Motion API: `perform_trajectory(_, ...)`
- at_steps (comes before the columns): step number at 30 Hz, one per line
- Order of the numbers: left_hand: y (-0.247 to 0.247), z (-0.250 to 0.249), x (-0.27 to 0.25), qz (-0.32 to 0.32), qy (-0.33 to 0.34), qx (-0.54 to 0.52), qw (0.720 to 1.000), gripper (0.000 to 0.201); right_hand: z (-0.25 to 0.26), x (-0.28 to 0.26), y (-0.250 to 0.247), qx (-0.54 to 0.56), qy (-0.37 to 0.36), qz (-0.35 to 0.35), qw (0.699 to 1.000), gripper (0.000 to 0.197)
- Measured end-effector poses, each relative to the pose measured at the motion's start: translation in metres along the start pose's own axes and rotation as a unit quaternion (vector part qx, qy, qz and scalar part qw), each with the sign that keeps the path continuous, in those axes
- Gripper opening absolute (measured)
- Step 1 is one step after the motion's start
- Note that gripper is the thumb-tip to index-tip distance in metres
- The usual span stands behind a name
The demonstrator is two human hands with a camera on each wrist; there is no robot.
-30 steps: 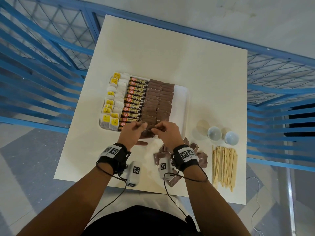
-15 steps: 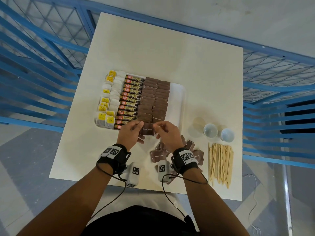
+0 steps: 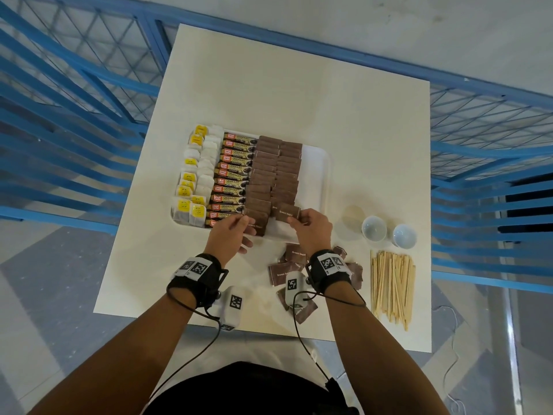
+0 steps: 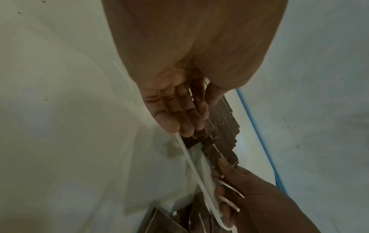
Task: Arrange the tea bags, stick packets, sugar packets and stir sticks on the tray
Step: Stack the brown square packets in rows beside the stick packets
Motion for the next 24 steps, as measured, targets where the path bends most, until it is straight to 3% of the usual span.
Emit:
perform_trajectory(15,-0.013,0.005,0.007,0.002,-0.011,-0.003,1.000,0.023,0.013,-0.009,0.007,-0.003,0.020,-0.050,0.999,0.026)
perform_trajectory(24,-0.013,-0.001,0.006,0.029,0.033,0.033,0.998,0.020,0.007,-0.016,-0.003,0.009,0.028,-0.069,0.997,0.026)
Point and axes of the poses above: each hand's wrist, its own x-axis towards the middle knuckle, its own y-axis out of the palm, z = x × y, the point moved 8 cm from there along x, towards the middle knuckle, and after that the axes turned 14 degrees about -z, right-handed, at the moved point
